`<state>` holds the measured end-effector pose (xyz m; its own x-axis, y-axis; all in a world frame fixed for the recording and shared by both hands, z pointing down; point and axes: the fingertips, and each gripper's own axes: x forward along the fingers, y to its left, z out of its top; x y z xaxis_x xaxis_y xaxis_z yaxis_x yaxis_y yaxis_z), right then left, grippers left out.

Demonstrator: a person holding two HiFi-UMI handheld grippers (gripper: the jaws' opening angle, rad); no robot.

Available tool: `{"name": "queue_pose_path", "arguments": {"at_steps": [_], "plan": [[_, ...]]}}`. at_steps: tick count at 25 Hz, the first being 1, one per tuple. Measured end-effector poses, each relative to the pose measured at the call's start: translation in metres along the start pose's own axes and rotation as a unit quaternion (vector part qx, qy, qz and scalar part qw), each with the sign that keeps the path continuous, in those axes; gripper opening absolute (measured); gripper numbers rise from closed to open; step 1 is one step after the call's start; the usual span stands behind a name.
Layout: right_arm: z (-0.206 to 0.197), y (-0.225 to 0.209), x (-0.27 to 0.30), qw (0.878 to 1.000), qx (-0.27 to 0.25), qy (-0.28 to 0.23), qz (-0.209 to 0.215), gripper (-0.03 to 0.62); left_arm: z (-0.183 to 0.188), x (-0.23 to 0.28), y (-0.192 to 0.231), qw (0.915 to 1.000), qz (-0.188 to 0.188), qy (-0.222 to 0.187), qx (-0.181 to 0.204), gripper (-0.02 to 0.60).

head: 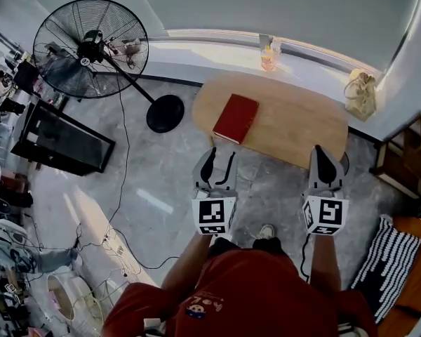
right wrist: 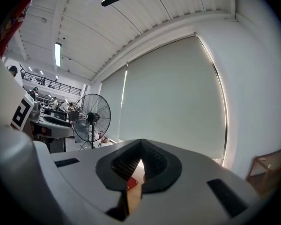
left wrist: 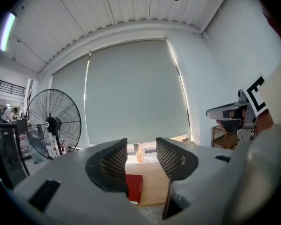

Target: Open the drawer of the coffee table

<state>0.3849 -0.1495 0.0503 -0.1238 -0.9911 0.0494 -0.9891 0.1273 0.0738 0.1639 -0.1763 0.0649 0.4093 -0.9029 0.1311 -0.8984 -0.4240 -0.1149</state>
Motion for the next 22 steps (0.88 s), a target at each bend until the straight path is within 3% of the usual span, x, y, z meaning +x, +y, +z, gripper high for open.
{"name": "queue_pose_path", "arguments": {"at_steps": [15,22], "plan": [[0.013,0.095,0.019,1.000,-0.010,-0.006,-0.018,-0.005,-0.009,-0.028,0.099,0.9998,-0.003,-0.021,0.003,0.189],[0.019,0.113,0.022,1.000,-0.014,-0.005,-0.020,-0.005,-0.013,-0.037,0.116,0.9997,-0.009,-0.022,0.004,0.189]]}}
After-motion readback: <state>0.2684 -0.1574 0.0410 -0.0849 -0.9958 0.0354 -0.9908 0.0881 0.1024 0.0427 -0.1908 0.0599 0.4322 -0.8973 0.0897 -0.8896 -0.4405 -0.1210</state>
